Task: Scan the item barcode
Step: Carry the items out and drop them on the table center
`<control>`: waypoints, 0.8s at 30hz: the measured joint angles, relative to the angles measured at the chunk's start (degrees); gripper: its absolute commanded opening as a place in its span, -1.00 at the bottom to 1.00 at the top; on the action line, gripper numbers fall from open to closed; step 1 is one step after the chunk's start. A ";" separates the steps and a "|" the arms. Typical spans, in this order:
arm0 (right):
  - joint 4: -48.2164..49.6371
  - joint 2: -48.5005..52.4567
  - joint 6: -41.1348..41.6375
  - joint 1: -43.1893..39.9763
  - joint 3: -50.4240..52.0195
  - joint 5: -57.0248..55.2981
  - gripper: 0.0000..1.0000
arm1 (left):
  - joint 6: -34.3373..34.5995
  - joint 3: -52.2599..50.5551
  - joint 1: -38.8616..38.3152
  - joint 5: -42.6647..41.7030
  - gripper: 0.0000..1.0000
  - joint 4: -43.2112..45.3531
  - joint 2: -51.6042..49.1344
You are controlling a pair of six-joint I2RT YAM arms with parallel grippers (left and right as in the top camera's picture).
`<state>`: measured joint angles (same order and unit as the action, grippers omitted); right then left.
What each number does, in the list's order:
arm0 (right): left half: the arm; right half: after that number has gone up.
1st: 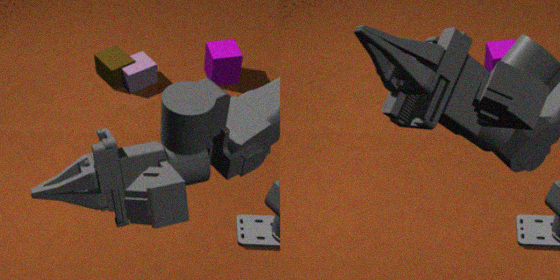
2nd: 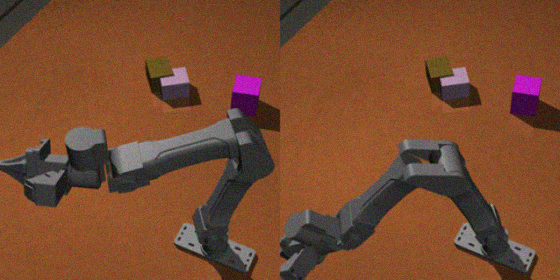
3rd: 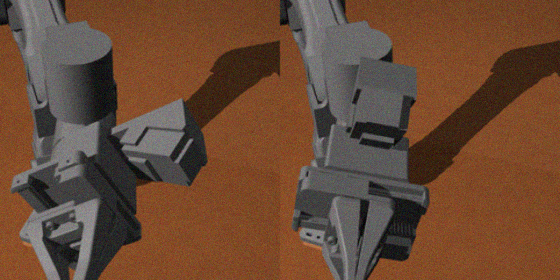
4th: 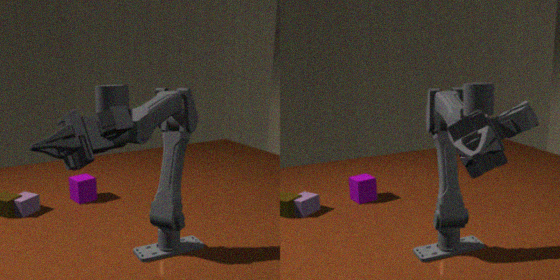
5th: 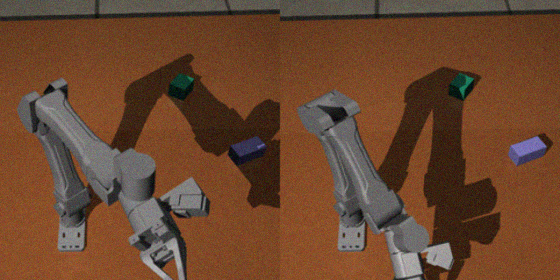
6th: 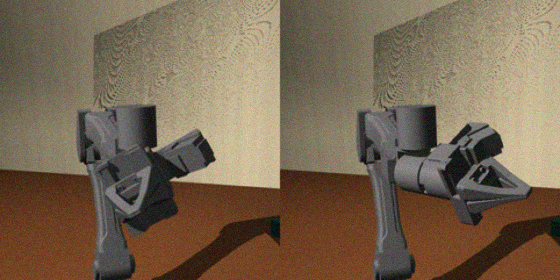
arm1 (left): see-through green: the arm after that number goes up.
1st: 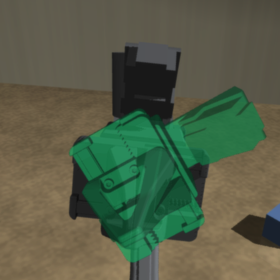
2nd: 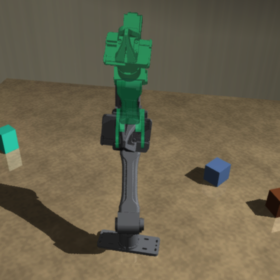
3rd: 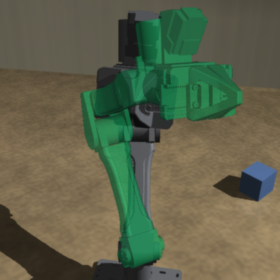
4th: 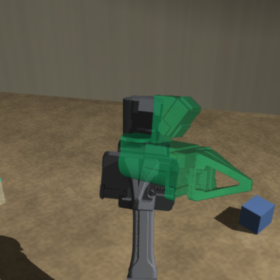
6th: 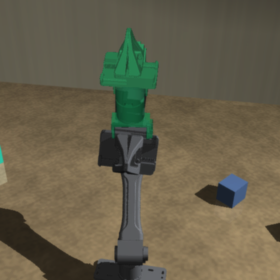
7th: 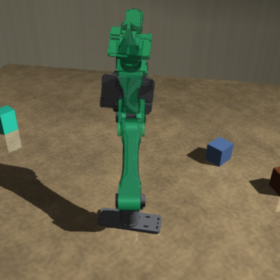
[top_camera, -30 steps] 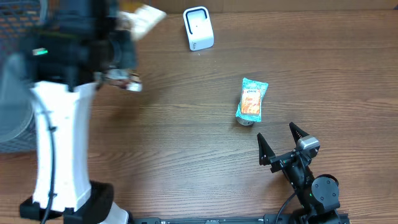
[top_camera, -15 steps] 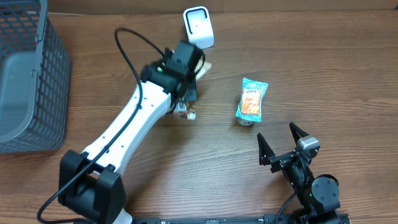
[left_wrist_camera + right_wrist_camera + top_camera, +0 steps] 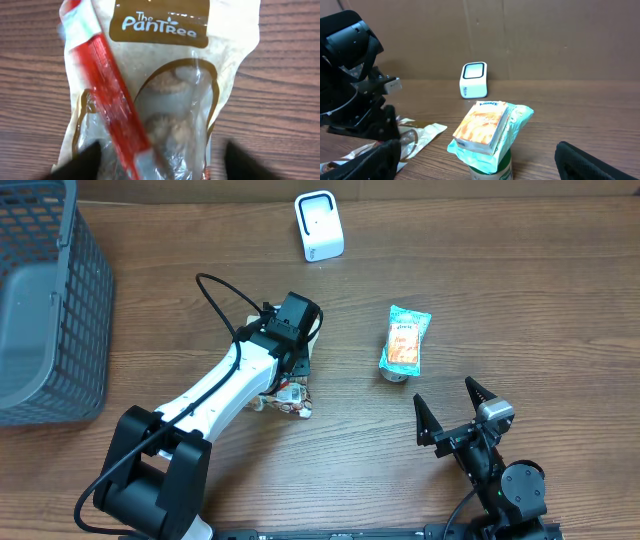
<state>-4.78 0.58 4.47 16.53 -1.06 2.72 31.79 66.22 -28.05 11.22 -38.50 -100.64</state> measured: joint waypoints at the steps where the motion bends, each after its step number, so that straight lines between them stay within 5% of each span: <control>1: -0.02 0.00 0.02 0.00 0.00 -0.02 1.00 | 0.09 0.00 0.00 0.00 0.62 0.04 0.00; 12: 0.00 0.00 0.02 0.00 0.00 -0.02 1.00 | -0.61 -0.02 0.70 0.11 0.72 -0.48 0.00; 15: -0.02 0.00 0.02 0.00 0.00 -0.02 1.00 | 0.00 -0.02 3.78 -0.92 1.00 -0.50 0.00; 19: -0.02 0.00 0.02 0.00 0.00 0.00 1.00 | 4.24 -0.02 11.45 -4.81 1.00 0.04 0.00; 22: 0.00 0.00 0.02 0.00 0.00 -0.02 1.00 | 6.58 -0.02 16.00 -6.95 0.08 0.83 0.00; 24: 0.00 0.00 0.02 0.00 0.00 -0.02 1.00 | 7.41 -0.04 17.51 -7.65 -0.08 0.55 0.00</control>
<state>-4.78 0.58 4.49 16.53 -1.06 2.70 39.20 66.17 -10.55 3.57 -37.95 -100.64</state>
